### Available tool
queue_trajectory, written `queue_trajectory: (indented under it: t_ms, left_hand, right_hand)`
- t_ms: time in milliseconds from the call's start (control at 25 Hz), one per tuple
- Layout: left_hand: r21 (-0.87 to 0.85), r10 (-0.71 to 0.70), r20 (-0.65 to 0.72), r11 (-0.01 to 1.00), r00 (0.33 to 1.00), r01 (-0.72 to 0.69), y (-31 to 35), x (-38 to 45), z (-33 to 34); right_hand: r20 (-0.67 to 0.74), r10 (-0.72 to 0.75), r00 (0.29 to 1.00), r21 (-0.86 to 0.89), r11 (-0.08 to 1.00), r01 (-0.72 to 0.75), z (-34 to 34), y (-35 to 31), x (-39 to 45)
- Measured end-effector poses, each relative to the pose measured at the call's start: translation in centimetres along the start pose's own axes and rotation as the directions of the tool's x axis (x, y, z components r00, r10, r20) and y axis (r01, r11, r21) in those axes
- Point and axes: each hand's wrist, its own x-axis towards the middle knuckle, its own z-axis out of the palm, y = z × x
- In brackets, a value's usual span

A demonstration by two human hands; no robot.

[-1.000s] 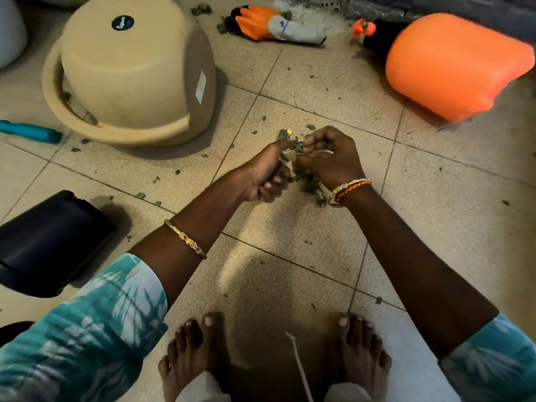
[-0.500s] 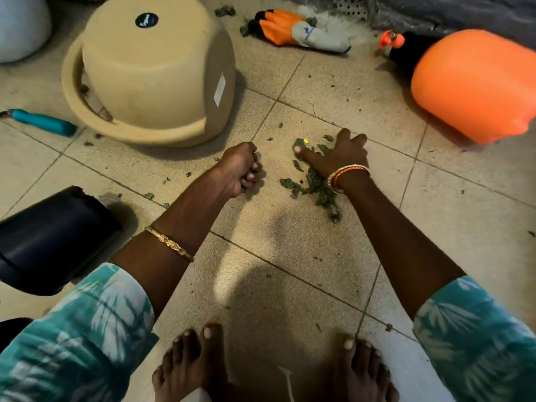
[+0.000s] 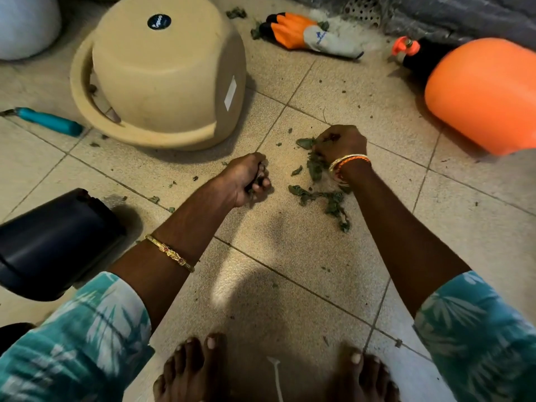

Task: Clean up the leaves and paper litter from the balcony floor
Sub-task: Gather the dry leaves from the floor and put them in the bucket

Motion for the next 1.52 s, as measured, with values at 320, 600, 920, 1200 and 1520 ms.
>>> queue_trajectory:
  t_ms: [320,600,920,1200,1520]
  left_hand:
    - [-0.028,-0.044,0.207,0.998,0.977,0.051,0.1,-0.7,1.9]
    - [0.136,-0.006,0.126,0.991,0.992,-0.012,-1.2,-0.2,1.2]
    - [-0.038,-0.083,0.172,0.995,0.982,0.091,-0.1,0.2,-1.2]
    - [-0.054,-0.039,0.08,0.998,0.996,0.043,-0.4,-0.2,-0.9]
    - [-0.043,-0.148,0.207,0.986,0.967,0.16,-1.2,-0.4,-0.5]
  right_hand:
    - [-0.077,-0.186,0.98,0.449,0.871,0.2,-0.4,-2.7,-5.7]
    - [0.245,-0.472,0.847,0.034,0.877,0.479,1.2,-2.4,-10.1]
    - [0.322,-0.252,0.912,-0.241,0.91,0.337,-2.0,0.5,-1.7]
    - [0.488,-0.324,0.811,-0.326,0.794,0.513,0.4,2.5,-6.8]
    - [0.122,-0.474,0.872,-0.016,0.878,0.479,-0.3,1.9,-7.1]
